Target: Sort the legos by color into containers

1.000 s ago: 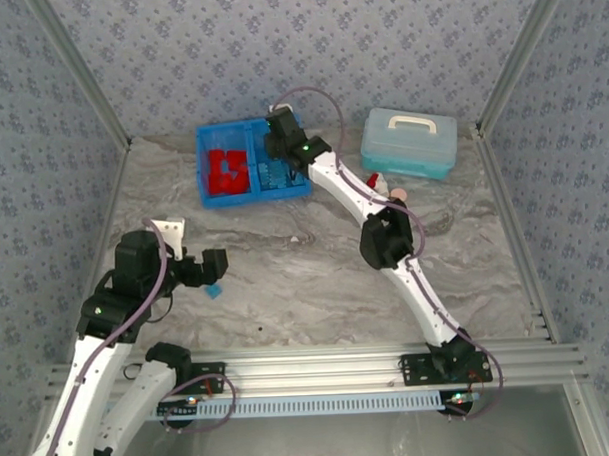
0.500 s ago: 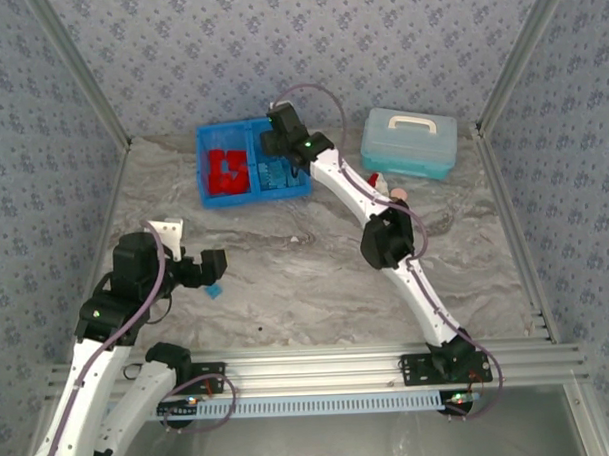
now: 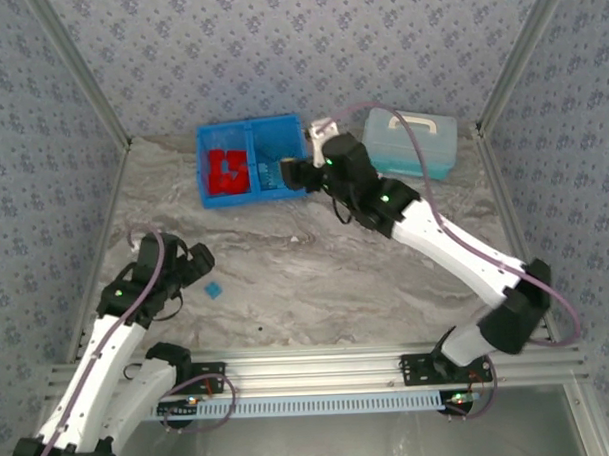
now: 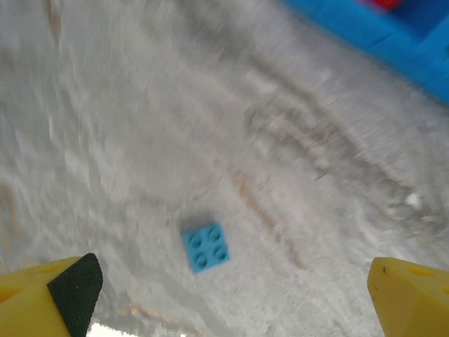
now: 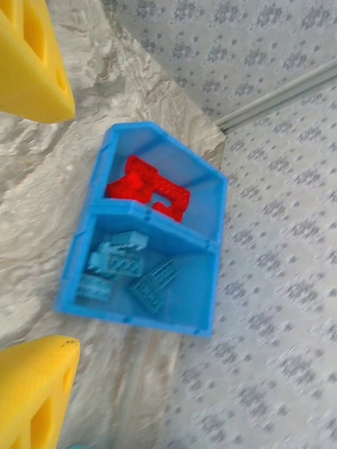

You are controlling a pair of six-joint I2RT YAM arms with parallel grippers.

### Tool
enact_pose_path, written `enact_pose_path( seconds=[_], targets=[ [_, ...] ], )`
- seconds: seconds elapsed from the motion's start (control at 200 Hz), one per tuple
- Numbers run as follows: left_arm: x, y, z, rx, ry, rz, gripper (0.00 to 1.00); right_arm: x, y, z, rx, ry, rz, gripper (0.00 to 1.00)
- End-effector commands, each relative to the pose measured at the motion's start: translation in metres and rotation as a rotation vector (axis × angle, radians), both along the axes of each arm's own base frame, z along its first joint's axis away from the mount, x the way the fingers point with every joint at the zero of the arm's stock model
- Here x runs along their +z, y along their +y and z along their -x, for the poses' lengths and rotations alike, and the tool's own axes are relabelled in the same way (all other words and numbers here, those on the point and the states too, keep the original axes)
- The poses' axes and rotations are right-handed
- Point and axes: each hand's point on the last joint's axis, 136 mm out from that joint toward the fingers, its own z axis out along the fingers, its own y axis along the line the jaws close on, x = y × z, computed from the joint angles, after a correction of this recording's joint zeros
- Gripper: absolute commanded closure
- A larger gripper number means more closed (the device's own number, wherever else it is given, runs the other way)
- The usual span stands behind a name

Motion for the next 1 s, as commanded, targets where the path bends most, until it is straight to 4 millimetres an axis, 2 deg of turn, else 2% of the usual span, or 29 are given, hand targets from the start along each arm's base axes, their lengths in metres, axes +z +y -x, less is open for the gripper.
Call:
enact_pose_path(
  seconds=[0.0, 0.07, 0.09, 0.105, 0.185, 0.27, 0.43, 0.495, 0.725, 0.899, 0.994],
  targets=[
    [-0.045, -0.016, 0.004, 0.15, 0.085, 0.205, 0.01, -0.019, -0.024, 0.01, -0.057, 0.024, -0.027, 0.12],
    [-0.061, -0.017, 0.005, 0.17, 0.122, 0.205, 0.01, -0.027, -0.039, 0.022, -0.079, 0.047, -0.026, 0.08],
    [-0.065, -0.016, 0.006, 0.176, 0.134, 0.196, 0.01, -0.023, -0.042, 0.025, -0.082, 0.044, -0.036, 0.07],
    [-0.064, -0.017, 0.001, 0.175, 0.117, 0.198, 0.01, -0.036, -0.046, 0.028, -0.087, 0.065, -0.019, 0.05],
    [-0.073, -0.017, -0.001, 0.169, 0.136, 0.176, 0.01, -0.048, -0.055, 0.038, -0.089, 0.083, -0.018, 0.0],
    [-0.084, -0.021, -0.003, 0.166, 0.157, 0.182, 0.01, -0.061, -0.063, 0.044, -0.103, 0.108, -0.01, 0.0],
    [-0.098, -0.035, -0.015, 0.114, 0.176, 0.202, 0.03, -0.07, -0.071, 0.049, -0.119, 0.127, -0.008, 0.0],
    [-0.101, -0.039, -0.018, 0.098, 0.191, 0.177, 0.09, -0.072, -0.072, 0.049, -0.125, 0.131, -0.016, 0.0],
    [-0.119, -0.027, -0.006, 0.102, 0.364, -0.035, 0.38, -0.074, -0.072, 0.051, -0.126, 0.145, -0.025, 0.0],
    [-0.133, -0.025, 0.0, 0.101, 0.441, -0.093, 0.55, -0.07, -0.073, 0.056, -0.127, 0.145, -0.044, 0.0],
    [-0.131, -0.028, -0.003, 0.094, 0.433, -0.084, 0.66, -0.067, -0.076, 0.058, -0.135, 0.144, -0.048, 0.0]
  ],
)
